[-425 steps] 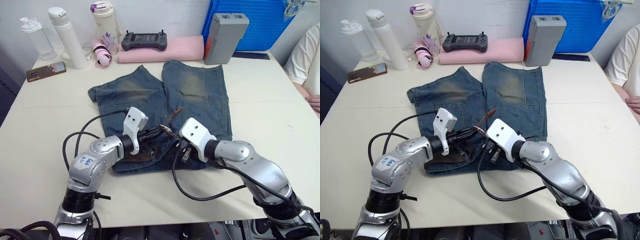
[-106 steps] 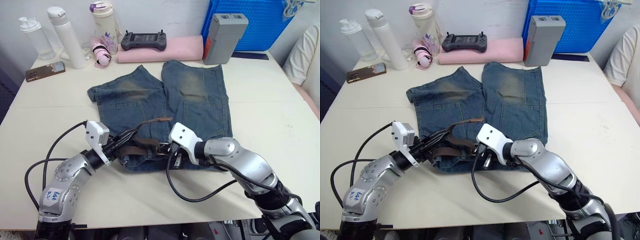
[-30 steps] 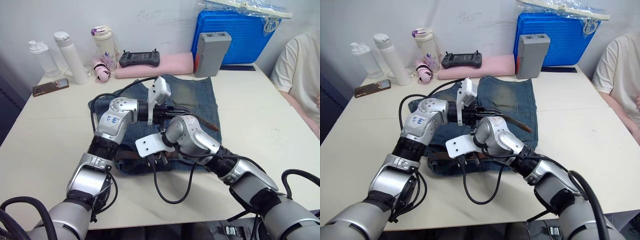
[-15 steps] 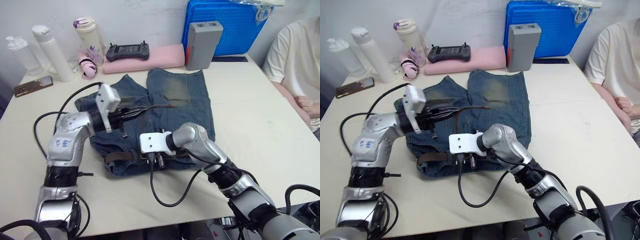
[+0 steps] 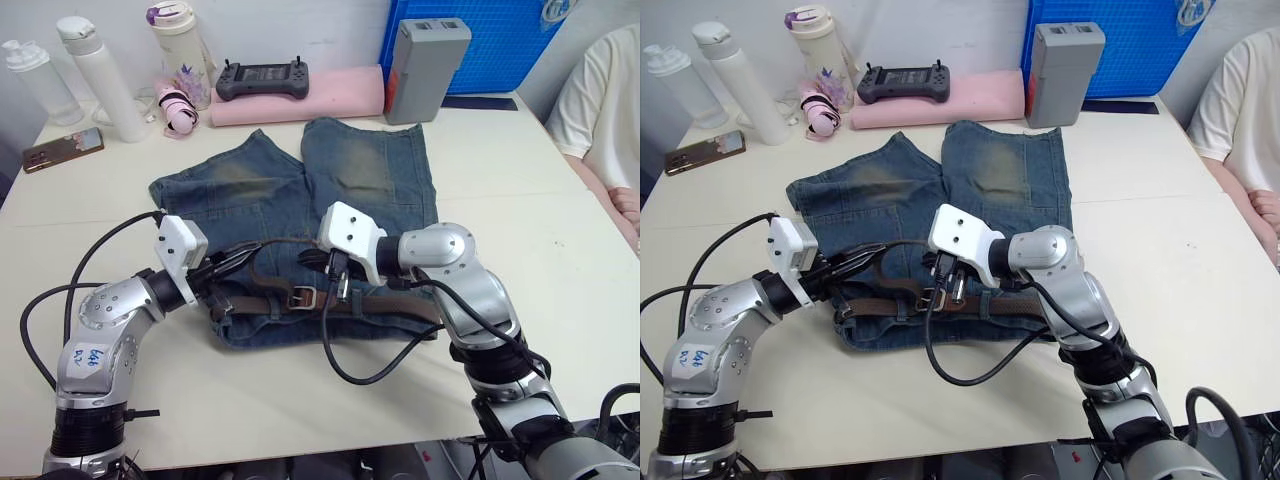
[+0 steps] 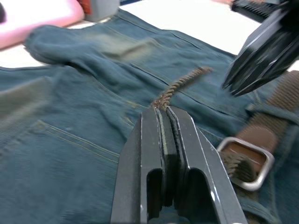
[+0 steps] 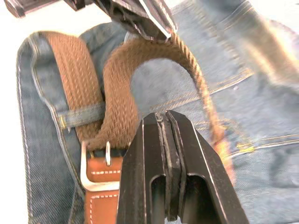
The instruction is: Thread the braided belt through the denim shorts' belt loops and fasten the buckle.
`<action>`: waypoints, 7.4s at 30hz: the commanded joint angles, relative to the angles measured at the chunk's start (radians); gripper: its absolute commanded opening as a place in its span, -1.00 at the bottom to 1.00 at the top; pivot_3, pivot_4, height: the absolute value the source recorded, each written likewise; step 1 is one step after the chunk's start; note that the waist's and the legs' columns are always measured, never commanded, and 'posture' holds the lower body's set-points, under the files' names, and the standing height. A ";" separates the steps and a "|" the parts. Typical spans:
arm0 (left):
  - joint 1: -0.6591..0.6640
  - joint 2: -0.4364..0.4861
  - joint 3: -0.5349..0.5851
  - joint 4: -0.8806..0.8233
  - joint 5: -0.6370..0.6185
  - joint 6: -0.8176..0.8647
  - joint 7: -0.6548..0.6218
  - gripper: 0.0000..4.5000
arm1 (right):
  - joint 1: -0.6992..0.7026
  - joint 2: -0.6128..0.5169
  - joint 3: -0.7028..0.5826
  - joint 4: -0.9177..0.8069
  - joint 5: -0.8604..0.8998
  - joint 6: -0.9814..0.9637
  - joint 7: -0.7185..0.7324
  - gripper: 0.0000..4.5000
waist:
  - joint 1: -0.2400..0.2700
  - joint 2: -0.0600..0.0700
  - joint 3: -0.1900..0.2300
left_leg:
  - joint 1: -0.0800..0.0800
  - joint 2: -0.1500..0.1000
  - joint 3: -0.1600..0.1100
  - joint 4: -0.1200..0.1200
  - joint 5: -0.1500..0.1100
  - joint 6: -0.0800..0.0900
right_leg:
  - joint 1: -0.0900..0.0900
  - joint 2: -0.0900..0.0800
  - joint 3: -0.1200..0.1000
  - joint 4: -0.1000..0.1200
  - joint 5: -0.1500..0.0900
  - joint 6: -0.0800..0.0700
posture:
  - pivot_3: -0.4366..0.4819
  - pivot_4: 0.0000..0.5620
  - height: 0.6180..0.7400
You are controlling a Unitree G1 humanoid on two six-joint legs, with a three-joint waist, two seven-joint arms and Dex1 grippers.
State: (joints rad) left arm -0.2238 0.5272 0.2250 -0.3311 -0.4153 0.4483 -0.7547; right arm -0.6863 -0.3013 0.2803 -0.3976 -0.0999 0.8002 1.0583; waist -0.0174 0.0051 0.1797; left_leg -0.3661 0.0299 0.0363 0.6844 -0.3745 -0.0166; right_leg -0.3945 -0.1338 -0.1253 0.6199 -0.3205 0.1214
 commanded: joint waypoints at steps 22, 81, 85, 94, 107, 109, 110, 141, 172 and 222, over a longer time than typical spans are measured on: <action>-0.002 0.031 0.006 -0.072 -0.092 0.040 0.053 -1.00 | 0.262 -0.124 -0.012 -0.224 0.130 -0.131 -0.227 -0.02 | 0.019 -0.001 0.005 | -0.005 -0.041 -0.072 -0.030 0.036 0.003 | 0.033 -0.034 -0.050 -0.008 -0.001 0.007 | -0.05 -0.47 0.57; -0.087 0.233 -0.048 0.095 -0.054 -0.029 -0.171 -1.00 | 0.424 -0.213 0.111 -0.166 -0.495 -0.515 -0.513 -0.98 | 0.022 -0.002 0.006 | -0.005 -0.036 -0.052 -0.021 0.036 0.002 | 0.028 -0.027 -0.026 -0.008 -0.002 0.011 | -0.05 -0.47 0.57; -0.080 0.239 -0.048 0.093 -0.057 -0.028 -0.170 -1.00 | 0.426 -0.249 0.135 -0.154 -0.559 -0.553 -0.489 -0.98 | 0.019 -0.003 0.006 | -0.005 -0.036 -0.051 -0.021 0.036 0.002 | 0.027 -0.027 -0.025 -0.007 -0.002 0.011 | -0.05 -0.47 0.57; -0.079 0.232 -0.047 0.080 -0.065 -0.018 -0.156 -1.00 | 0.459 -0.154 0.166 -0.185 -0.554 -0.465 -0.412 0.41 | 0.017 -0.003 0.006 | -0.005 -0.036 -0.050 -0.021 0.036 0.002 | 0.026 -0.027 -0.024 -0.006 -0.002 0.011 | -0.05 -0.47 0.57; -0.087 0.232 -0.051 0.088 -0.063 -0.014 -0.146 -1.00 | 0.460 -0.087 0.156 -0.266 -0.675 -0.363 -0.361 0.07 | 0.016 -0.003 0.006 | -0.005 -0.036 -0.048 -0.021 0.036 0.002 | 0.020 -0.027 -0.020 0.001 -0.002 0.010 | -0.05 -0.47 0.57; -0.088 0.231 -0.053 0.089 -0.062 -0.014 -0.144 -1.00 | 0.461 -0.075 0.156 -0.272 -0.695 -0.348 -0.362 -0.39 | 0.017 -0.003 0.006 | -0.005 -0.037 -0.048 -0.020 0.036 0.002 | 0.020 -0.027 -0.019 0.001 -0.002 0.010 | -0.05 -0.47 0.57; -0.089 0.231 -0.053 0.090 -0.062 -0.014 -0.143 -1.00 | 0.461 -0.070 0.157 -0.274 -0.704 -0.344 -0.362 -0.56 | 0.017 -0.003 0.006 | -0.005 -0.037 -0.048 -0.020 0.036 0.002 | 0.020 -0.027 -0.019 0.001 -0.002 0.010 | -0.05 -0.47 0.57; -0.153 0.273 -0.053 0.122 -0.047 -0.022 -0.193 -1.00 | 0.306 -0.033 0.135 -0.129 -0.757 -0.363 -0.411 -1.00 | 0.015 -0.004 0.005 | -0.005 -0.037 -0.047 -0.019 0.036 0.002 | 0.019 -0.027 -0.017 0.002 -0.002 0.010 | -0.05 -0.47 0.57; -0.275 0.390 -0.158 0.276 0.067 -0.246 -0.443 -1.00 | 0.248 -0.142 0.164 -0.022 -0.768 -0.661 -0.399 -1.00 | 0.013 -0.004 0.005 | -0.004 -0.036 -0.043 -0.019 0.036 0.002 | 0.018 -0.025 -0.013 0.003 -0.002 0.010 | -0.05 -0.47 0.57; -0.306 0.353 -0.226 0.312 0.090 -0.250 -0.584 -1.00 | 0.233 -0.182 0.102 -0.031 -0.744 -0.725 -0.373 -1.00 | 0.013 -0.006 0.004 | -0.004 -0.035 -0.043 -0.018 0.035 0.003 | 0.018 -0.024 -0.011 0.005 -0.002 0.010 | -0.05 -0.47 0.57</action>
State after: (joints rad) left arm -0.5299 0.8604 -0.0249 0.0083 -0.3068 0.1984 -1.3260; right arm -0.4331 -0.4759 0.4193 -0.4008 -0.8441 0.0929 0.6999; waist -0.0047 -0.0006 0.1838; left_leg -0.3704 -0.0057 -0.0065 0.6667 -0.3391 -0.0138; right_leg -0.3770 -0.1582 -0.1358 0.6245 -0.3229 0.1315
